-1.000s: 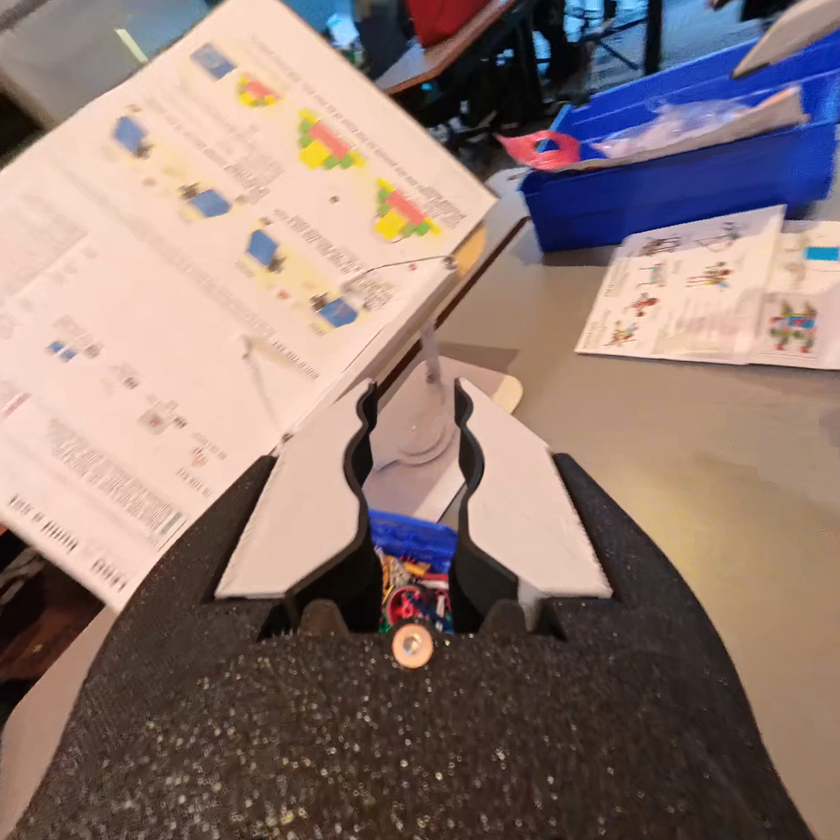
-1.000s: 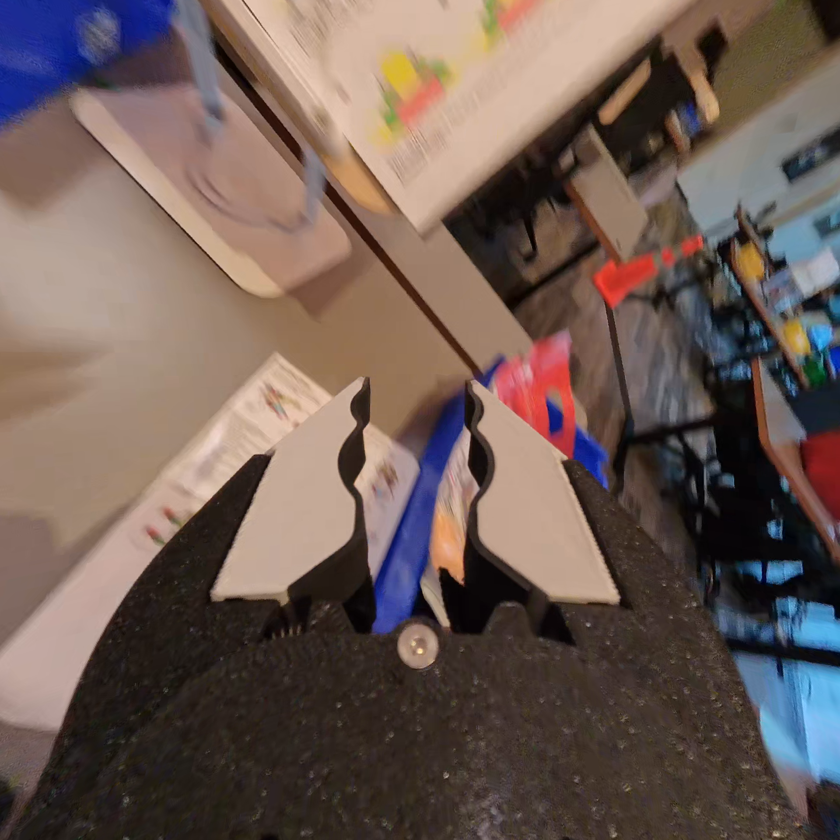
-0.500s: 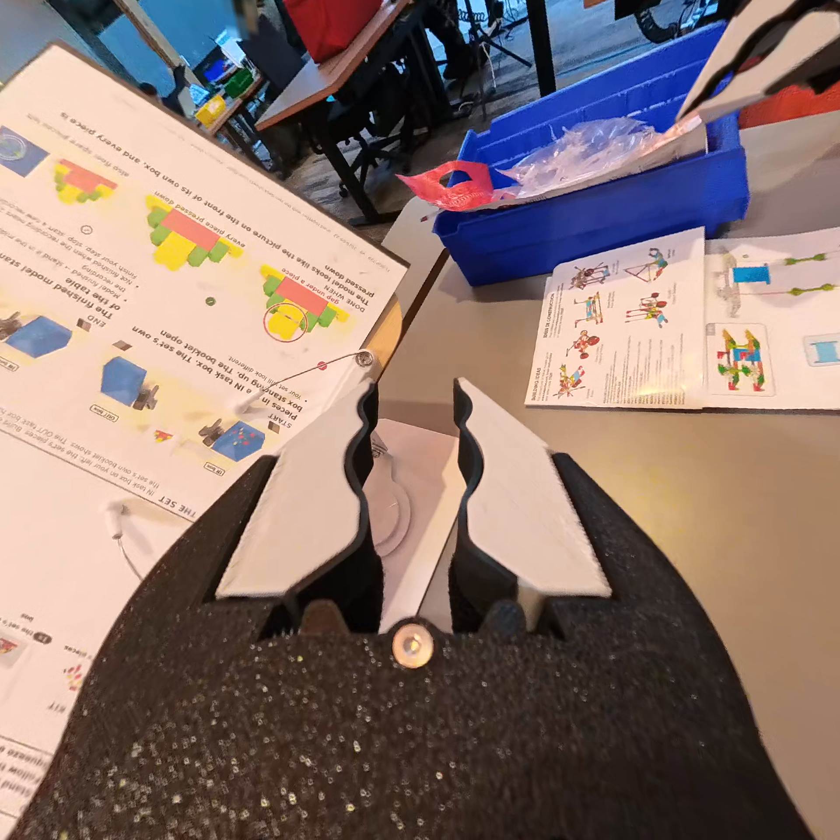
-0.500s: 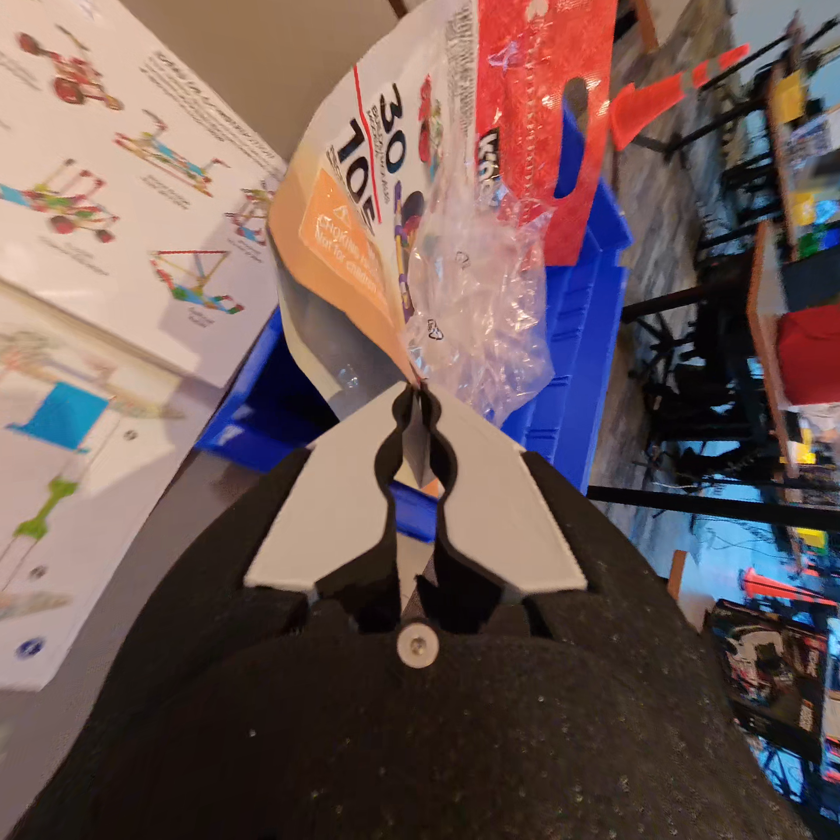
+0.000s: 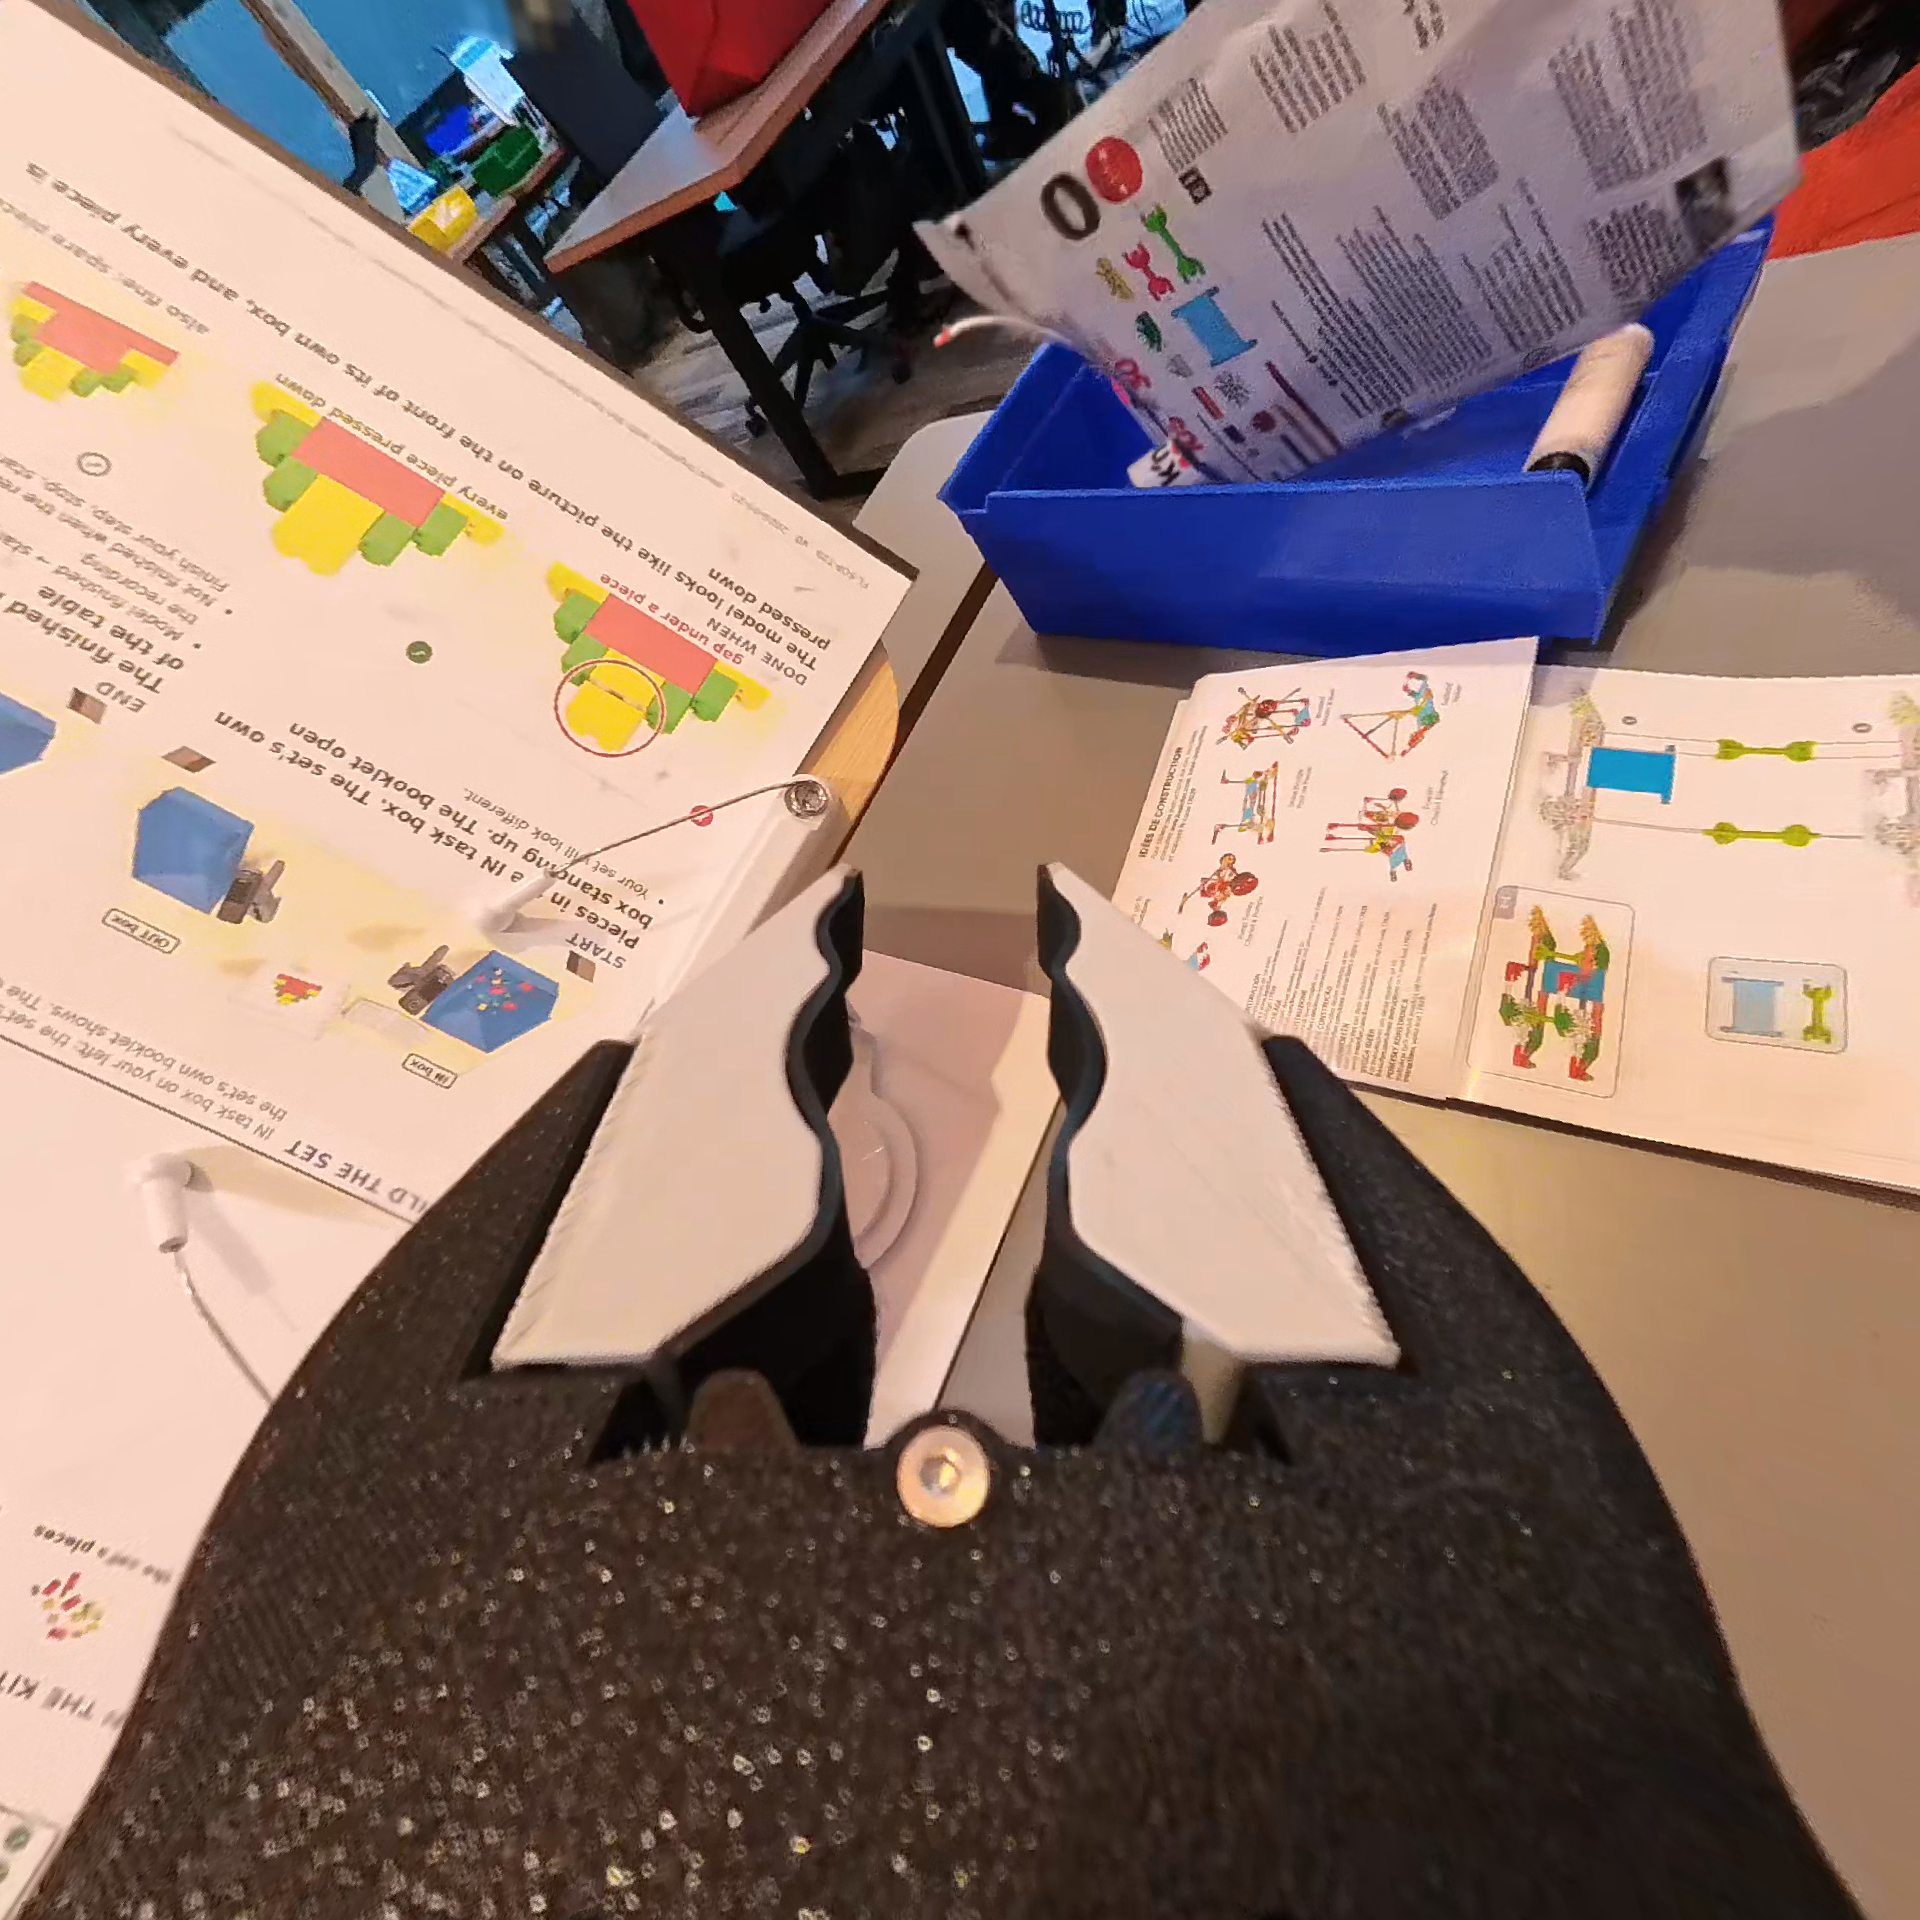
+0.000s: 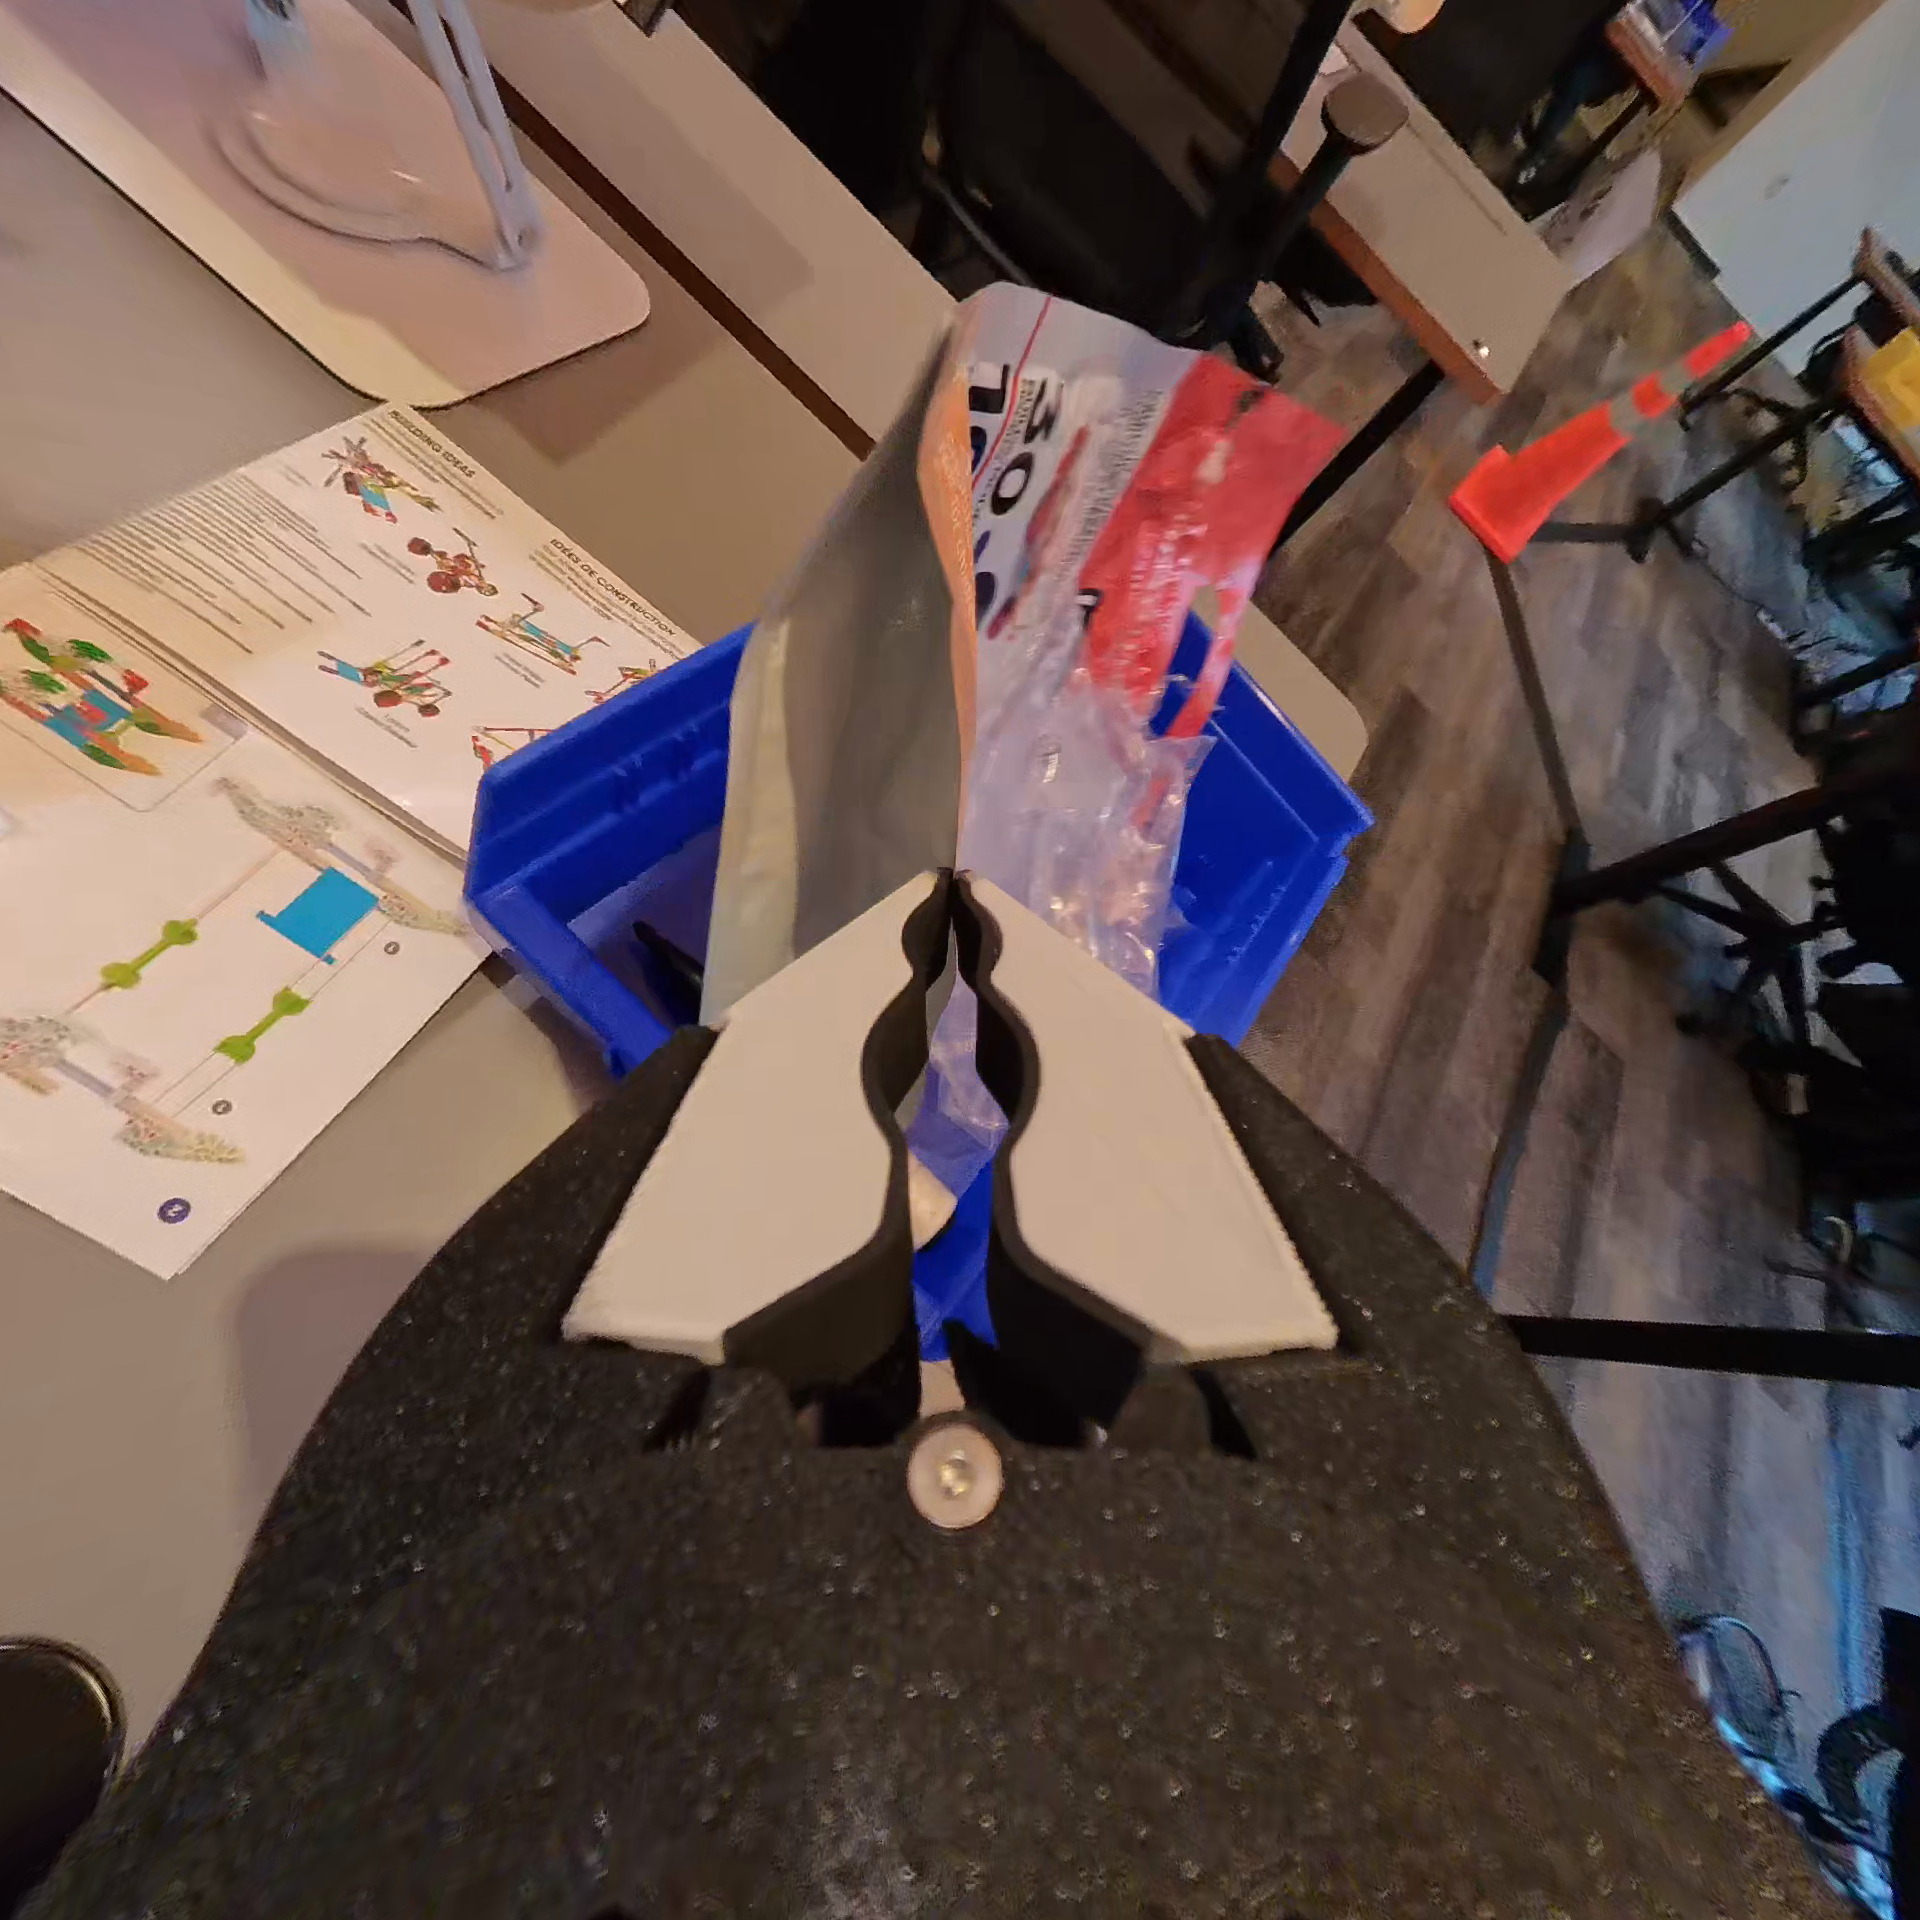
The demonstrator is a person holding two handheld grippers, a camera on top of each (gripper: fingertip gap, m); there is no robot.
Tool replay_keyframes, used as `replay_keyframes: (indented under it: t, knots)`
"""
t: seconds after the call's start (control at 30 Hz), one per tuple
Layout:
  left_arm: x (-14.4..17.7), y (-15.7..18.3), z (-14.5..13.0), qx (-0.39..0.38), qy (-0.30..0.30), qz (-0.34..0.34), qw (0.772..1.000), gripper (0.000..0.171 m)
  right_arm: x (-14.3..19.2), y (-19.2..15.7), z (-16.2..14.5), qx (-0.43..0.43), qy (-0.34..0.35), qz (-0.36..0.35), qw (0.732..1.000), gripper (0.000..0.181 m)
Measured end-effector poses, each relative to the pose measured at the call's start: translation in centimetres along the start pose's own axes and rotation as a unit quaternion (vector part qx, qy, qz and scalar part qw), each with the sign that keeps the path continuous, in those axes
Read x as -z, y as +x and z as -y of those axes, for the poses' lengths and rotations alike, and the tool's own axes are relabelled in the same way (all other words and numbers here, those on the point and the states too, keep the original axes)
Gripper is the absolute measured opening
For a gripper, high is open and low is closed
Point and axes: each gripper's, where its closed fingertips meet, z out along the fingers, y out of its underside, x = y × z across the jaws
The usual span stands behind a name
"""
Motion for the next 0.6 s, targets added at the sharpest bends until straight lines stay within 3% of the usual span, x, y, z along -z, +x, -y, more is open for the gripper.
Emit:
replay_keyframes:
  t: [0.23, 0.37, 0.47, 0.6]
  knots:
    - [-0.4, 0.8, 0.4, 0.023, 0.014, -0.019, 0.999, 0.032, 3.0, -1.4, 4.5, -0.006, 0.067, -0.021, 0.997, 0.0]
    - [-0.8, 2.5, 1.4, 0.078, 0.049, -0.083, 0.992, 0.037, 5.7, -2.4, 7.3, 0.006, 0.102, -0.073, 0.992, 0.0]
    - [-1.1, 3.9, 2.0, 0.123, 0.076, -0.134, 0.981, 0.04, 8.4, -4.6, 9.7, 0.029, 0.141, -0.102, 0.984, 0.0]
    - [-0.8, 4.6, 3.2, 0.216, 0.125, -0.207, 0.946, 0.05, 10.3, -10.3, 11.8, 0.096, 0.16, -0.13, 0.974, 0.0]
